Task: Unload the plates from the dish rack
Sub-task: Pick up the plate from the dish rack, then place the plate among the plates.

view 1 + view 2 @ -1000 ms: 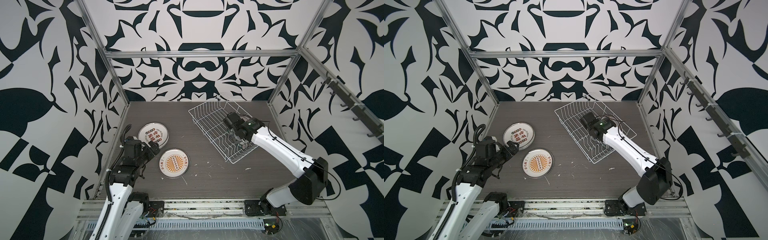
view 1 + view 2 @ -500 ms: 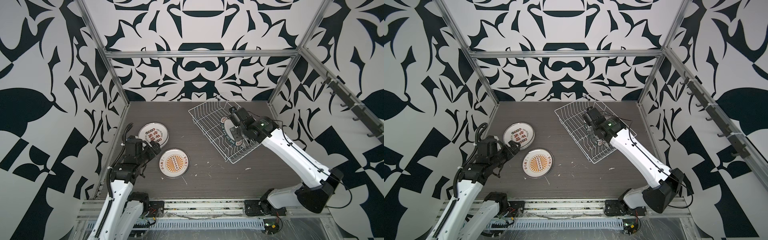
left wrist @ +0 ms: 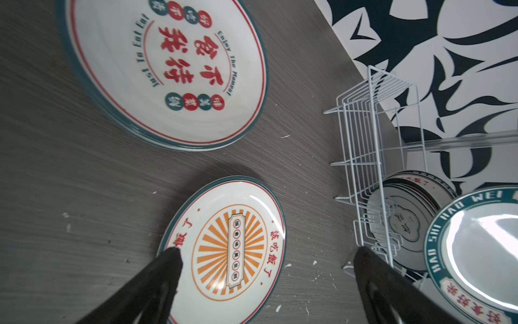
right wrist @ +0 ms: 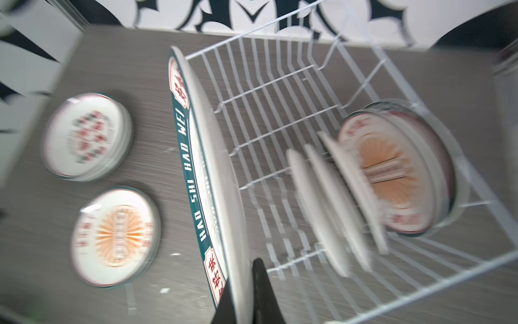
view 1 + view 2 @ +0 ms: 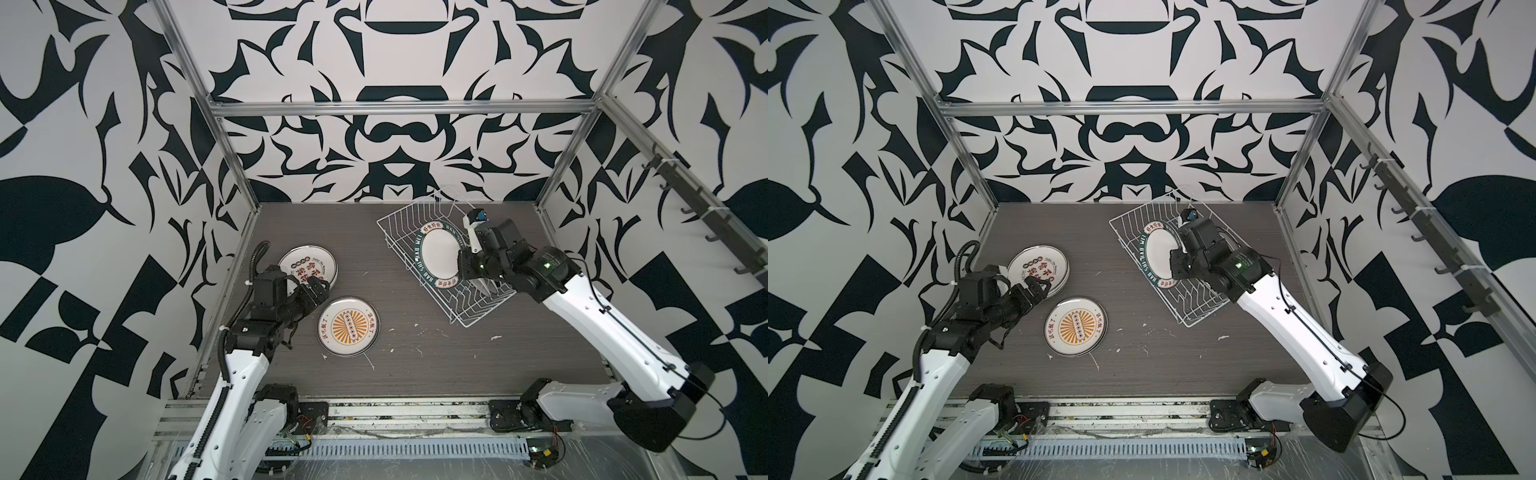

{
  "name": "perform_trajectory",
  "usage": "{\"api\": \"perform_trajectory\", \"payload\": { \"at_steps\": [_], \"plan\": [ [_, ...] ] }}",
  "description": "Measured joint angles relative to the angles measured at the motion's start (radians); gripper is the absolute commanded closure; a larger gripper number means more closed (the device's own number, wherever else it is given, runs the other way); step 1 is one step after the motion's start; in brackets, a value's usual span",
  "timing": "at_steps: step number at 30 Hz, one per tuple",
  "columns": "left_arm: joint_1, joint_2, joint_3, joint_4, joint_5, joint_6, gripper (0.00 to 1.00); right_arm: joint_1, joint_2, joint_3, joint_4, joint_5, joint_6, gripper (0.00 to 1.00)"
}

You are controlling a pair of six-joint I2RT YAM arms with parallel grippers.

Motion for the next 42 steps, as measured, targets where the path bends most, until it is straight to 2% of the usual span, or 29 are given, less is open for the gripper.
{"api": "perform_trajectory", "payload": {
  "at_steps": [13,19,26,32,36,42],
  "plan": [
    [0.0,0.06,-0.03,0.25,0.243,-0.066,0.0,-0.004,0.056,-0.41,0.572,-0.433,0.512,1.0],
    [-0.001,0.09,-0.063,0.298,0.298,-0.076,0.04,0.014,0.132,-0.452,0.776,-0.537,0.678,1.0],
    [-0.006,0.122,-0.073,0.349,0.345,-0.089,0.16,0.067,0.229,-0.452,0.953,-0.595,0.784,1.0],
    [-0.006,0.137,-0.077,0.382,0.362,-0.1,0.38,0.108,0.317,-0.45,1.061,-0.621,0.848,1.0],
    [-0.006,0.158,-0.1,0.394,0.374,-0.105,0.58,0.117,0.338,-0.445,1.102,-0.628,0.867,1.0],
    [-0.005,0.162,-0.106,0.393,0.378,-0.102,0.81,0.124,0.356,-0.425,1.132,-0.643,0.879,1.0]
  ]
}}
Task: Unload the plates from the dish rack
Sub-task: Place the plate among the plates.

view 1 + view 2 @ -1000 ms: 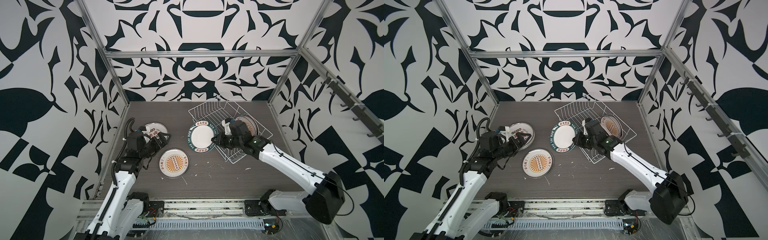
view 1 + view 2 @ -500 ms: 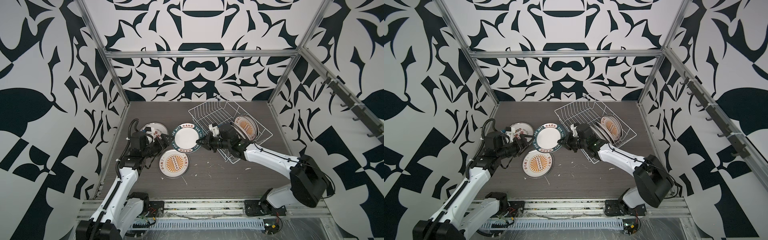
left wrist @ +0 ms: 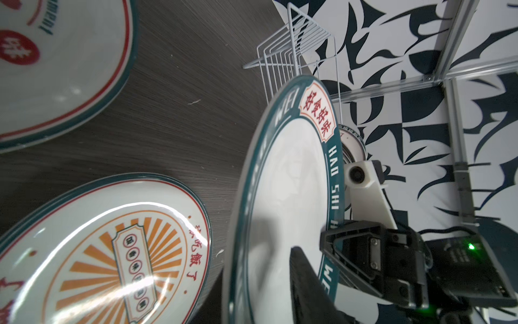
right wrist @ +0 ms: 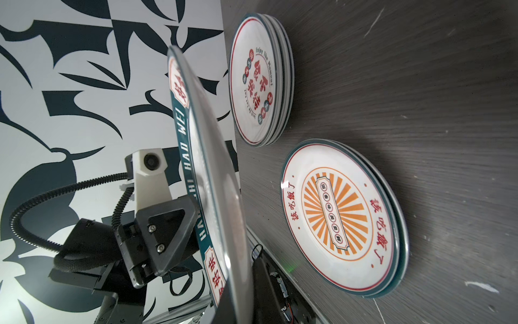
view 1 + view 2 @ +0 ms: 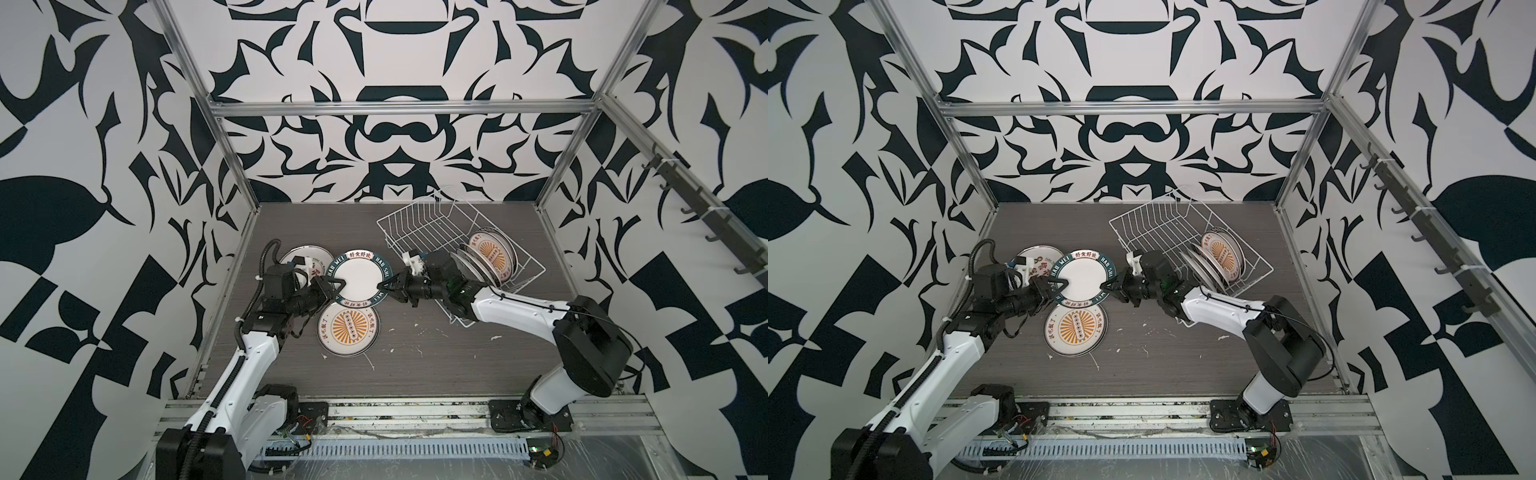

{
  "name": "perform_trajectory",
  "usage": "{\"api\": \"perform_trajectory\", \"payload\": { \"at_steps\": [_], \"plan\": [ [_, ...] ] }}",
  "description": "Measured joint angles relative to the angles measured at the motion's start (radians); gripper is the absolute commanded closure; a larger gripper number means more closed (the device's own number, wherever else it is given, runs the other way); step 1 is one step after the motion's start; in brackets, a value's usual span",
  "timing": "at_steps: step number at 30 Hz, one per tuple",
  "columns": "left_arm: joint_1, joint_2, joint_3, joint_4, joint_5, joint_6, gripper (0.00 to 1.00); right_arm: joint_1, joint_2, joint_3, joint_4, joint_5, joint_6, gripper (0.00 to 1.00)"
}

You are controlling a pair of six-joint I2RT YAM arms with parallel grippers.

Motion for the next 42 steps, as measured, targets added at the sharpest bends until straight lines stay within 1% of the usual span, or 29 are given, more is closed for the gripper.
{"api": "perform_trajectory", "payload": {
  "at_steps": [1,4,7,10,12,15,16,17,19,21,25,26,27,30,32,33,39,42],
  "plan": [
    [0.001,0.0,0.0,-0.003,-0.003,-0.001,0.85,0.0,0.006,0.006,0.007,-0.002,0.0,1.0],
    [0.01,-0.003,0.001,0.007,0.01,-0.025,0.92,-0.005,0.023,0.01,0.02,-0.011,0.019,0.93],
    [0.015,-0.006,0.001,0.003,0.008,-0.034,1.0,-0.005,0.037,0.017,0.024,-0.017,0.026,0.82],
    [0.006,-0.024,0.005,-0.018,0.001,-0.007,1.0,0.007,0.054,0.017,-0.004,-0.018,0.008,0.67],
    [0.004,-0.033,0.007,-0.053,-0.007,0.011,1.0,0.016,0.056,0.026,-0.031,-0.017,-0.016,0.61],
    [0.002,-0.051,0.017,-0.109,-0.022,0.036,1.0,0.024,0.052,0.062,-0.131,-0.001,-0.077,0.54],
    [0.0,-0.06,0.02,-0.132,-0.029,0.044,1.0,0.026,0.047,0.083,-0.188,0.016,-0.107,0.49],
    [0.0,-0.066,0.022,-0.149,-0.035,0.051,1.0,0.028,0.04,0.102,-0.239,0.032,-0.134,0.47],
    [-0.001,-0.083,0.028,-0.201,-0.053,0.069,1.0,0.03,0.018,0.159,-0.393,0.095,-0.214,0.42],
    [-0.001,-0.095,0.03,-0.249,-0.074,0.082,1.0,0.029,-0.012,0.215,-0.525,0.169,-0.289,0.41],
    [-0.002,-0.122,0.03,-0.344,-0.116,0.097,1.0,0.029,-0.084,0.279,-0.71,0.304,-0.404,0.35],
    [-0.001,-0.133,0.03,-0.363,-0.126,0.099,1.0,0.028,-0.097,0.289,-0.749,0.333,-0.425,0.31],
    [-0.001,-0.142,0.03,-0.376,-0.133,0.1,1.0,0.028,-0.105,0.296,-0.779,0.355,-0.447,0.3],
    [-0.001,-0.169,0.029,-0.414,-0.159,0.106,1.0,0.028,-0.109,0.313,-0.865,0.417,-0.495,0.21],
    [-0.001,-0.178,0.022,-0.436,-0.179,0.108,1.0,0.028,-0.109,0.314,-0.911,0.448,-0.518,0.1],
    [-0.002,-0.178,0.018,-0.443,-0.188,0.108,1.0,0.028,-0.109,0.314,-0.932,0.461,-0.532,0.08],
    [-0.001,-0.148,-0.006,-0.499,-0.24,0.109,1.0,0.028,-0.109,0.338,-1.006,0.507,-0.572,0.02],
    [-0.001,-0.139,-0.014,-0.504,-0.255,0.108,1.0,0.028,-0.109,0.346,-1.019,0.516,-0.582,0.02]
  ]
}}
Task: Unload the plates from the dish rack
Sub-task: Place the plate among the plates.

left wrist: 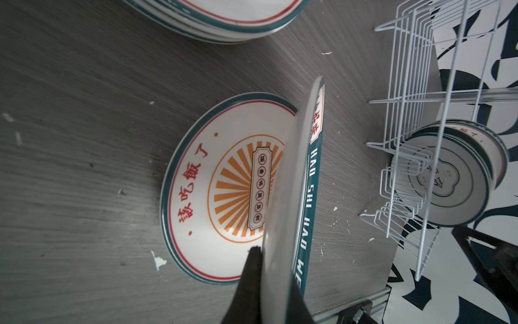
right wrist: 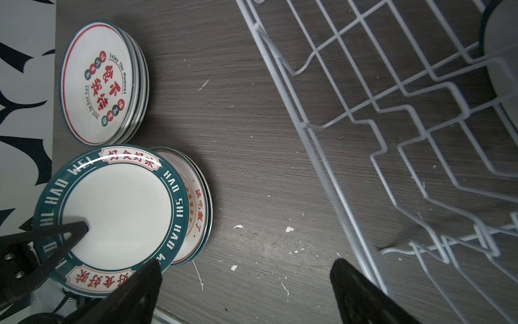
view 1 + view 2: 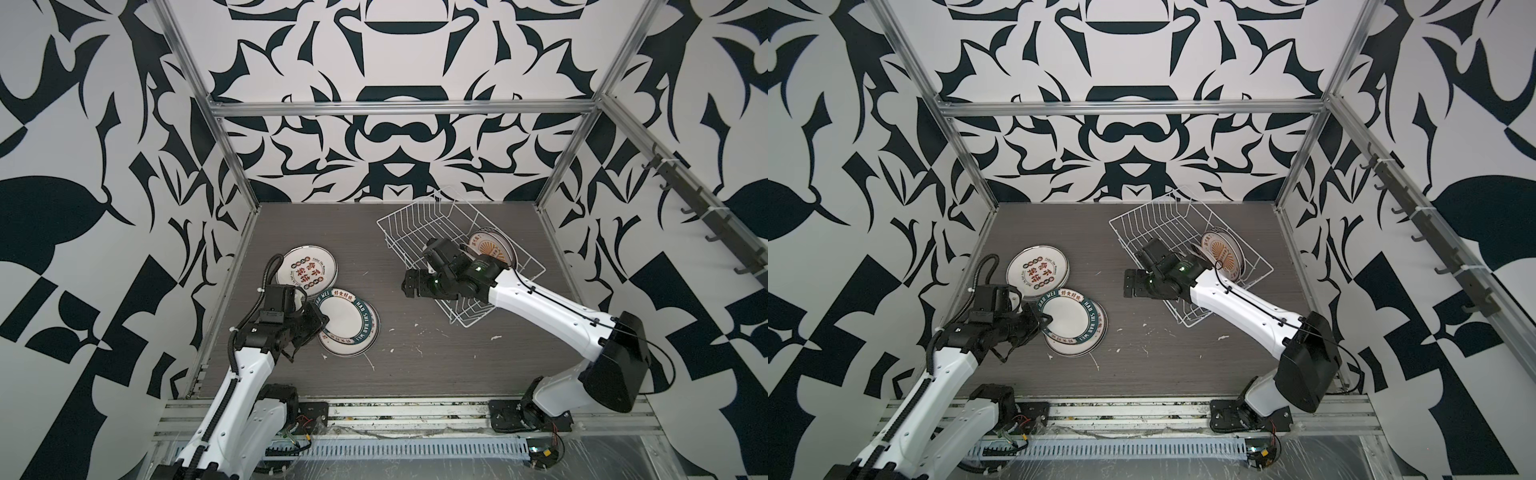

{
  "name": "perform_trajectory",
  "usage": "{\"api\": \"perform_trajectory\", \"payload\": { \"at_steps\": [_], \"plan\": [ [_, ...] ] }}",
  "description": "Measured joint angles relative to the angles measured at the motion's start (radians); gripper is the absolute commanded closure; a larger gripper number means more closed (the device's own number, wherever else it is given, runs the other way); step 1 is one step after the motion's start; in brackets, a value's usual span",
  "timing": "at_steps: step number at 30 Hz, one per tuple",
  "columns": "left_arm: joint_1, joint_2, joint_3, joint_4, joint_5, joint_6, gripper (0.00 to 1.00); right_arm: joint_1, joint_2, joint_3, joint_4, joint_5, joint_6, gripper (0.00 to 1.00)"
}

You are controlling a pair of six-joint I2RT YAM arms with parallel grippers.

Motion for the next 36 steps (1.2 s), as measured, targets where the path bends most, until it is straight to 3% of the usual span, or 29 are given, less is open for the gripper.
{"api": "perform_trajectory", "payload": {
  "at_steps": [9,13,18,36],
  "plan": [
    [0.0,0.034,-0.02,-0.005,-0.03,-0.003,0.97,0.0,0.0,0.002,-0.022,0.004,-0.015,0.01],
    [0.0,0.038,-0.023,0.002,-0.03,-0.004,0.88,0.0,0.0,0.011,-0.026,0.005,-0.019,0.01],
    [0.0,0.05,-0.035,0.006,-0.048,-0.013,0.69,0.0,0.0,0.016,-0.027,0.005,-0.024,0.01],
    [0.0,0.139,-0.048,0.007,-0.094,-0.023,0.47,0.0,-0.019,0.016,-0.027,0.003,-0.042,0.02]
  ]
}}
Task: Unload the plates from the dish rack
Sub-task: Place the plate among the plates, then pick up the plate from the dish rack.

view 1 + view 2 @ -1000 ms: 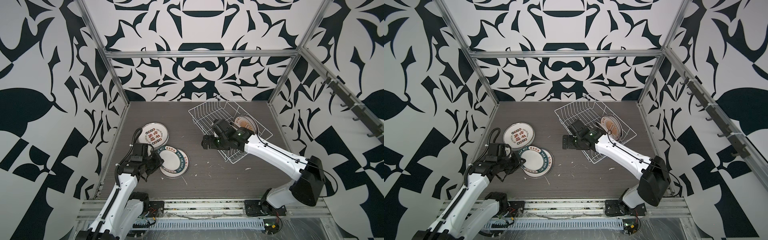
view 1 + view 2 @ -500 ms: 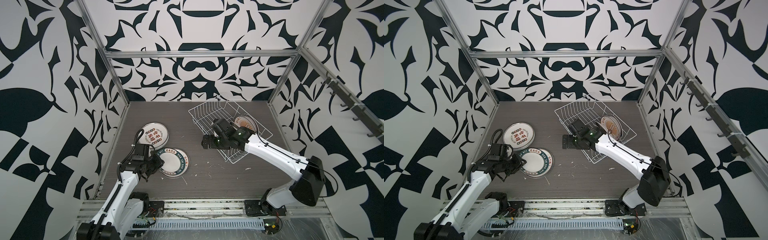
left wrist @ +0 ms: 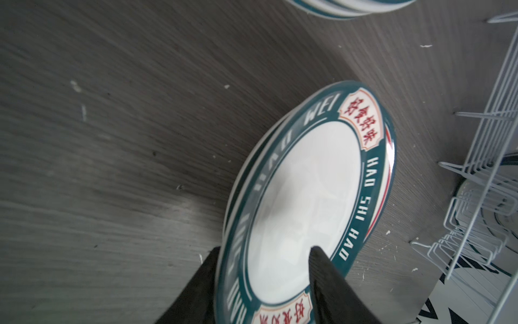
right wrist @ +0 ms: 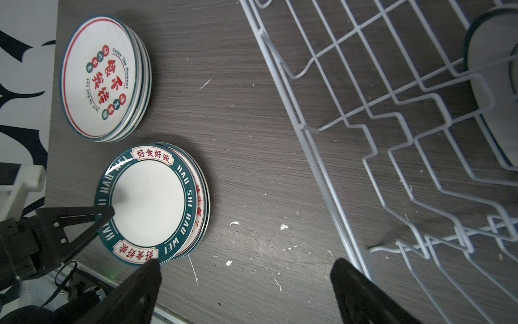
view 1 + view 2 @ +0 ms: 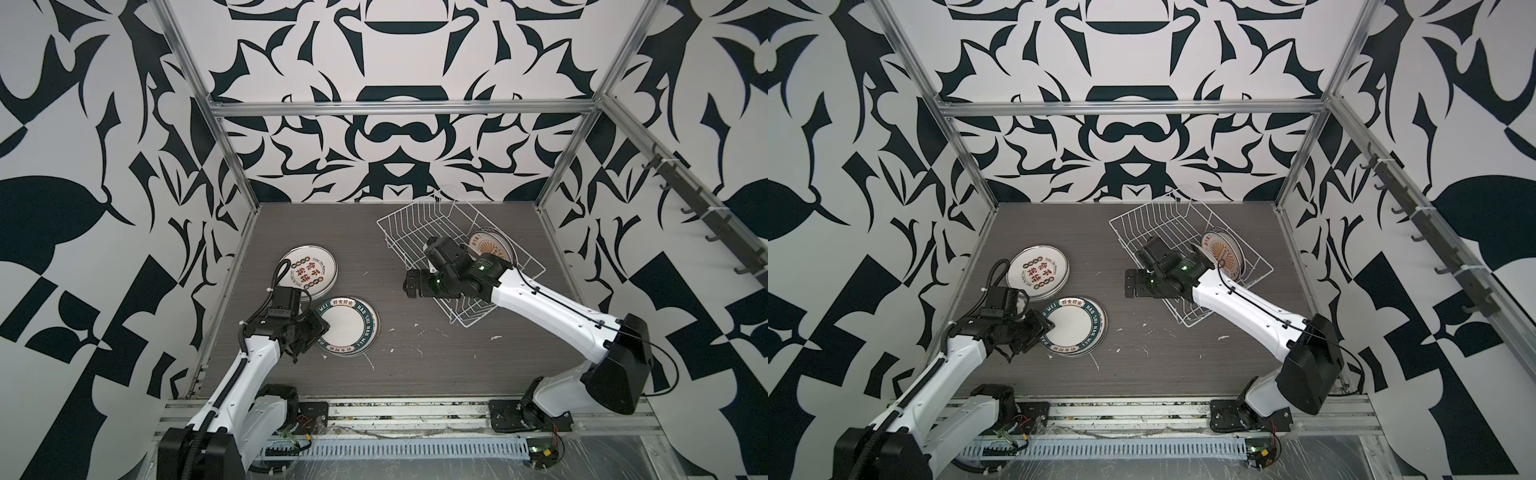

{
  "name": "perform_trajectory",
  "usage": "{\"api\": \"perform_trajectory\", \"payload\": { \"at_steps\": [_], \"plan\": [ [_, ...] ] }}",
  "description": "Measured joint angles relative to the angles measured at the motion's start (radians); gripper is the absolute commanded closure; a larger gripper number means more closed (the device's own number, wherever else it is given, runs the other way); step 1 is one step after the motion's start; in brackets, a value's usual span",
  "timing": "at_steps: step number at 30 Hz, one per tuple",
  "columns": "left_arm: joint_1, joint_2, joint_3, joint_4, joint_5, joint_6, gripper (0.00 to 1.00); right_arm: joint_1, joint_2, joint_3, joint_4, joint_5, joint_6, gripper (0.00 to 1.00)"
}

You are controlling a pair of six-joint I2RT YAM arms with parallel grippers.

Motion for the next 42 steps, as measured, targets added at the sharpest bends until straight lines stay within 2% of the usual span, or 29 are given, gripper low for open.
{"api": "perform_trajectory", "payload": {
  "at_steps": [10,15,16,18,24,35,42],
  "plan": [
    [0.0,0.048,0.0,0.001,-0.016,-0.001,0.41,0.0,-0.021,0.0,0.004,-0.002,0.0,0.01],
    [0.0,0.066,0.002,0.005,-0.019,-0.001,0.34,0.0,-0.021,0.0,0.006,-0.008,-0.002,0.01],
    [0.0,0.067,0.003,0.006,-0.02,0.0,0.09,0.0,-0.021,0.0,0.006,-0.009,-0.003,0.01],
    [0.0,0.067,0.006,0.008,-0.02,0.0,0.01,0.0,-0.021,0.0,0.005,-0.009,-0.007,0.01],
    [0.0,0.077,0.018,0.01,-0.022,0.001,0.01,0.0,-0.02,0.011,-0.055,0.02,-0.047,0.01],
    [0.0,0.078,0.111,-0.002,-0.019,0.005,0.01,-0.034,-0.02,0.154,-0.302,0.289,-0.235,0.01],
    [-0.002,0.019,0.122,0.0,-0.013,0.004,0.01,-0.1,-0.02,0.163,-0.362,0.386,-0.344,0.01]
  ]
}}
